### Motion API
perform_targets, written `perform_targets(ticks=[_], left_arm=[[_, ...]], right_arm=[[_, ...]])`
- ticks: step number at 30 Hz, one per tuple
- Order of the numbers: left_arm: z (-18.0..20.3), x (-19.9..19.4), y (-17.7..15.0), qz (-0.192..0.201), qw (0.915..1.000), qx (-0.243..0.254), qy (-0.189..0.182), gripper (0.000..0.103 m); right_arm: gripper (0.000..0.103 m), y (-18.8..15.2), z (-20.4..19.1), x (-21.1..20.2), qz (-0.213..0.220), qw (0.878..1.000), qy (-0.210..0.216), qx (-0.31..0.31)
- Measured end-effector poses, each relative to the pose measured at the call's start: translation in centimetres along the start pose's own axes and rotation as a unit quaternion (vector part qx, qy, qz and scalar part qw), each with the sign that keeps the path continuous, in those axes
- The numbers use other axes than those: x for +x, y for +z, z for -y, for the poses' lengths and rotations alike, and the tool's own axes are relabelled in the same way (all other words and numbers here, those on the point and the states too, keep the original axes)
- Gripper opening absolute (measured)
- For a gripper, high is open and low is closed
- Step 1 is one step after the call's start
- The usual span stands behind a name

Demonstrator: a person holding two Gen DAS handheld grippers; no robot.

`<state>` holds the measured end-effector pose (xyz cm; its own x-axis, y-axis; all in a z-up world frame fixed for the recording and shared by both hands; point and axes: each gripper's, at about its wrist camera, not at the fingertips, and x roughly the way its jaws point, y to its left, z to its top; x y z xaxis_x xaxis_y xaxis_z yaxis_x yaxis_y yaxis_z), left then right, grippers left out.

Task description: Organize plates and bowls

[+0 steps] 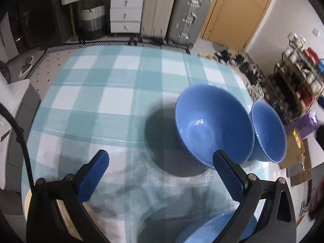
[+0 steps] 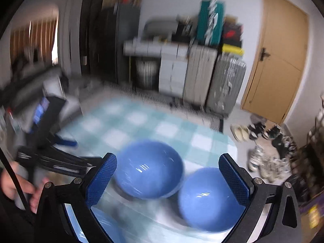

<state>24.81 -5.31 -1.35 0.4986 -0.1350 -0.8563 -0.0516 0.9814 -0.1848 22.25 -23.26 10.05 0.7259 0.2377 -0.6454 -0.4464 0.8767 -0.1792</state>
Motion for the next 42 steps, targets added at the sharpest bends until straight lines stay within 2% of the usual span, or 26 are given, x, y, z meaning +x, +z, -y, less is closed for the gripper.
perform_targets(ticks=[2, 5, 7, 9, 12, 20, 26, 27, 28, 30, 33, 39, 40, 42], left_arm=[[0.3, 1.2, 0.5, -0.015, 0.9998, -0.009, -0.011, 0.103], [0.5, 3.0, 1.2, -0.037, 0.9983, -0.034, -0.031, 0.103], [0.7, 4.1, 1.7, -0.054, 0.9971, -0.039, -0.039, 0.103], [1.1, 4.9, 2.2, -0.061, 0.9971, -0.033, -0.031, 0.103], [1.4, 5.7, 2.7, -0.065, 0.9976, -0.020, -0.014, 0.102], [0.8, 7.8, 2.6, -0.099, 0.9946, -0.023, -0.018, 0.102], [0.1, 8.4, 2.6, -0.103, 0.9936, -0.040, -0.023, 0.102], [0.1, 8.5, 2.6, -0.105, 0.9933, -0.041, -0.024, 0.102], [0.2, 8.6, 2.6, -0.108, 0.9930, -0.040, -0.025, 0.102], [0.4, 8.6, 2.6, -0.107, 0.9934, -0.034, -0.022, 0.101], [0.8, 8.9, 2.5, -0.112, 0.9933, -0.023, -0.018, 0.101], [-0.9, 9.2, 2.3, -0.117, 0.9916, -0.049, -0.026, 0.100], [-1.1, 9.3, 2.3, -0.119, 0.9911, -0.052, -0.029, 0.097], [-1.4, 9.5, 2.2, -0.125, 0.9902, -0.055, -0.029, 0.085]], right_arm=[[0.102, 1.2, 0.5, 3.1, -0.039, 0.999, -0.016, -0.029], [0.102, 2.3, 0.8, 7.3, -0.105, 0.993, 0.007, -0.055], [0.102, 2.4, 0.4, 10.5, -0.159, 0.984, 0.023, -0.076], [0.102, 2.2, -0.1, 12.6, -0.182, 0.978, 0.025, -0.096], [0.102, 1.8, -0.6, 15.2, -0.201, 0.973, 0.019, -0.114], [0.102, 2.2, 0.8, 20.0, -0.233, 0.968, 0.018, -0.091], [0.099, 1.8, 1.3, 22.6, -0.265, 0.961, 0.018, -0.077], [0.092, 1.6, 1.4, 23.1, -0.275, 0.959, 0.018, -0.071], [0.078, 1.4, 1.4, 23.6, -0.283, 0.957, 0.018, -0.067], [0.062, 1.2, 1.2, 24.1, -0.294, 0.953, 0.023, -0.067], [0.059, 0.8, 1.0, 25.0, -0.303, 0.950, 0.018, -0.069], [0.034, 0.1, 0.7, 26.3, -0.326, 0.944, 0.030, -0.051], [0.029, 0.0, 0.7, 26.4, -0.328, 0.943, 0.034, -0.046], [0.028, -0.3, 0.8, 26.3, -0.332, 0.942, 0.033, -0.031]])
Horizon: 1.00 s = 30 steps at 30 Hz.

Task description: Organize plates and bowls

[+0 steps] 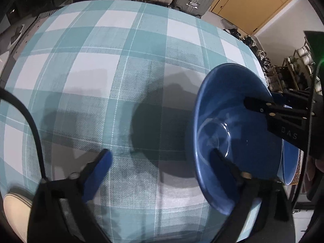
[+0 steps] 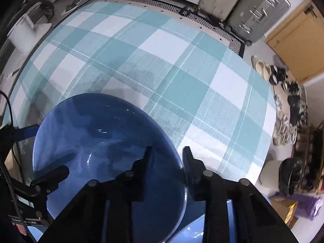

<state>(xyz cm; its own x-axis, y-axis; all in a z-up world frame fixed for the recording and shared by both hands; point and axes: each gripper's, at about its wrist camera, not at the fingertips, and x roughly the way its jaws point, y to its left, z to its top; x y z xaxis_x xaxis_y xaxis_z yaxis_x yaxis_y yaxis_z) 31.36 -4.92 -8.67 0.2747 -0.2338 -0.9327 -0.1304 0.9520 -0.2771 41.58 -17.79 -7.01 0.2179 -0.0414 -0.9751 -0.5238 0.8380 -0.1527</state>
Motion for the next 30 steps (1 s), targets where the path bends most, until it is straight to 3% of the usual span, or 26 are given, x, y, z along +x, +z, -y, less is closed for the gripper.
perform_targets(ticks=[5, 7, 11, 17, 18, 19, 30], left_arm=[[-0.2, 0.3, -0.1, -0.007, 0.9999, 0.005, -0.005, 0.080], [-0.3, 0.3, -0.2, -0.010, 0.9999, 0.003, -0.012, 0.064], [-0.9, -0.2, -0.3, -0.010, 0.9993, -0.015, -0.033, 0.054], [-0.9, -0.8, -0.4, -0.013, 0.9992, 0.001, -0.037, 0.033], [-0.8, -1.0, -0.4, -0.011, 0.9990, 0.006, -0.043, 0.023], [-0.8, -1.2, -0.4, -0.008, 0.9992, 0.010, -0.039, 0.021], [-1.6, -1.7, -0.7, -0.008, 0.9990, 0.014, -0.041, 0.019]], right_arm=[[0.025, -0.4, 0.0, -0.3, -0.003, 1.000, 0.013, 0.015], [0.024, -0.6, 0.1, -0.3, -0.006, 1.000, 0.013, 0.026], [0.022, -1.2, 0.3, -0.2, -0.020, 0.998, 0.030, 0.058], [0.018, -1.5, -0.5, -1.1, -0.012, 0.997, 0.039, 0.070], [0.018, -1.5, -0.6, -1.4, -0.006, 0.997, 0.039, 0.071], [0.017, -1.4, -0.8, -1.5, -0.005, 0.997, 0.039, 0.071], [0.012, -2.3, -1.7, -1.7, -0.008, 0.993, 0.063, 0.097]])
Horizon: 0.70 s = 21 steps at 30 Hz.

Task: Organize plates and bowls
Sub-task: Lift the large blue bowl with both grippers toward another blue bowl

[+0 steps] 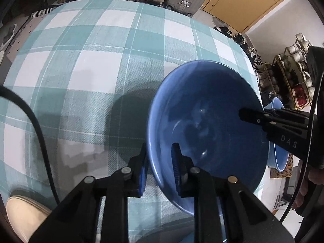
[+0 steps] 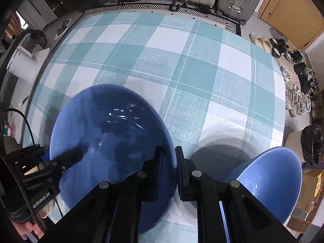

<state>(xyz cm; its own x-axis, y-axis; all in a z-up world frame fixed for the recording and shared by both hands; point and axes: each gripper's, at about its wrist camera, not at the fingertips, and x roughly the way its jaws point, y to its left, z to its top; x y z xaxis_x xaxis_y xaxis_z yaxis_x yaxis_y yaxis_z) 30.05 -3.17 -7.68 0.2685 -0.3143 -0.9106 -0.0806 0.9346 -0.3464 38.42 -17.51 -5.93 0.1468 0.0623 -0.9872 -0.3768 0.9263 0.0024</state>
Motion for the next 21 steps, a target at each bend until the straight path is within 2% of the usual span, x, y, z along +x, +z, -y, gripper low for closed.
perform_targets(ticks=[4, 8, 11, 14, 17, 21], left_arm=[[0.1, 0.2, 0.2, 0.001, 0.9999, 0.002, -0.012, 0.019], [-1.1, -0.3, 0.2, 0.012, 0.9992, -0.017, -0.034, 0.019], [-1.0, -0.9, 0.2, 0.022, 0.9994, -0.009, -0.025, 0.019], [-0.5, -1.1, 0.0, 0.025, 0.9996, 0.000, -0.011, 0.019], [-0.2, -1.0, 0.0, 0.026, 0.9996, 0.006, 0.009, 0.016], [-0.7, -0.8, 0.1, 0.018, 0.9998, -0.001, 0.010, 0.008]], right_arm=[[0.012, -0.4, -0.1, 0.3, 0.001, 1.000, 0.005, 0.006], [0.012, -0.7, 0.0, -0.1, 0.022, 1.000, 0.010, 0.009], [0.012, -0.8, -0.2, -0.7, 0.049, 0.999, -0.005, 0.008], [0.012, -0.7, -0.5, -0.6, 0.050, 0.999, -0.018, 0.005], [0.012, -0.7, -0.5, -0.3, 0.031, 0.999, 0.002, 0.011], [0.010, -1.0, -0.1, 0.1, 0.017, 0.999, 0.018, 0.020]])
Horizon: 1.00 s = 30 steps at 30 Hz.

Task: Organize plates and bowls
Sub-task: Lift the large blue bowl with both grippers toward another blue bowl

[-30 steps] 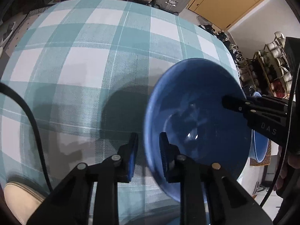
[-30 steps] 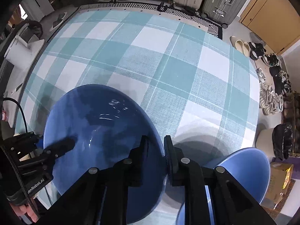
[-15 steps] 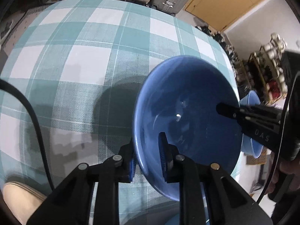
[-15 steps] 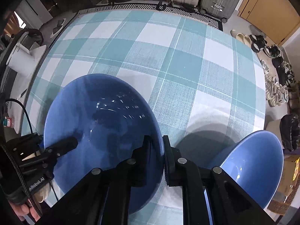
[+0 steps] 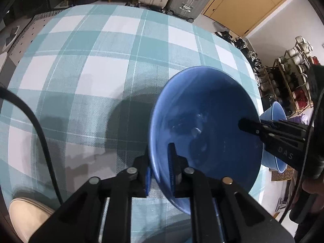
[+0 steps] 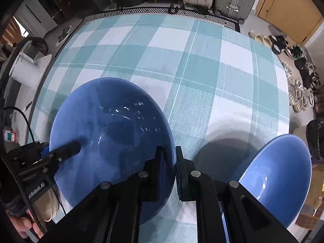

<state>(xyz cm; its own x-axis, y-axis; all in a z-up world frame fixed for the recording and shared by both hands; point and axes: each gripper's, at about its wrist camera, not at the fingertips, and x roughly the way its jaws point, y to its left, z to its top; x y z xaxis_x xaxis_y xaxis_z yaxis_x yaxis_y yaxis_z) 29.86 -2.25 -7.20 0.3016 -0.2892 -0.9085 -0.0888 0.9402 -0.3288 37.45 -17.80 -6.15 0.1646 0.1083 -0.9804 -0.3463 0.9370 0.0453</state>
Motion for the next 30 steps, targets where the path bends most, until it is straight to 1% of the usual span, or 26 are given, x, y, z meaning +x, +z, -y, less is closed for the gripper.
perform_targets(ticks=[3, 6, 7, 9, 10, 13, 21, 23, 27, 30], left_arm=[[-0.1, 0.0, -0.1, -0.003, 1.0000, -0.003, 0.004, 0.007], [-0.4, 0.1, -0.3, -0.005, 1.0000, -0.007, 0.005, 0.006], [-0.4, 0.0, -0.3, -0.007, 0.9999, -0.007, 0.004, 0.006], [-0.4, -0.1, -0.4, -0.005, 1.0000, -0.007, -0.003, 0.006], [-0.3, -0.3, -0.5, -0.003, 1.0000, -0.005, -0.001, 0.006], [-0.3, -0.6, -0.6, 0.000, 1.0000, -0.006, -0.003, 0.006], [-0.1, -1.7, -0.9, 0.006, 1.0000, -0.003, 0.000, 0.006], [-0.2, -2.0, -1.0, 0.008, 0.9999, -0.005, -0.001, 0.006], [-0.4, -2.4, -1.4, 0.011, 0.9999, -0.009, 0.001, 0.006], [-0.8, -2.8, -1.8, 0.012, 0.9998, -0.014, -0.008, 0.006]], right_arm=[[0.010, -0.4, -0.3, -0.3, 0.007, 1.000, -0.004, -0.002], [0.010, -0.7, -1.1, -0.6, 0.012, 1.000, -0.017, -0.024], [0.009, -0.8, -1.1, -0.7, 0.015, 1.000, -0.016, -0.022], [0.009, -0.9, -1.1, -1.2, 0.025, 0.999, -0.013, -0.017], [0.008, -1.0, -1.0, -1.4, 0.027, 0.999, -0.011, -0.013], [0.008, -1.3, -0.9, -1.4, 0.021, 1.000, -0.002, -0.003], [0.008, -2.2, -1.0, -2.3, 0.028, 1.000, 0.008, 0.007], [0.008, -2.4, -0.9, -2.4, 0.020, 1.000, 0.016, 0.016], [0.008, -3.0, -1.2, -2.7, 0.021, 0.999, 0.021, 0.021], [0.007, -3.5, -1.3, -2.9, 0.022, 0.999, 0.027, 0.022]])
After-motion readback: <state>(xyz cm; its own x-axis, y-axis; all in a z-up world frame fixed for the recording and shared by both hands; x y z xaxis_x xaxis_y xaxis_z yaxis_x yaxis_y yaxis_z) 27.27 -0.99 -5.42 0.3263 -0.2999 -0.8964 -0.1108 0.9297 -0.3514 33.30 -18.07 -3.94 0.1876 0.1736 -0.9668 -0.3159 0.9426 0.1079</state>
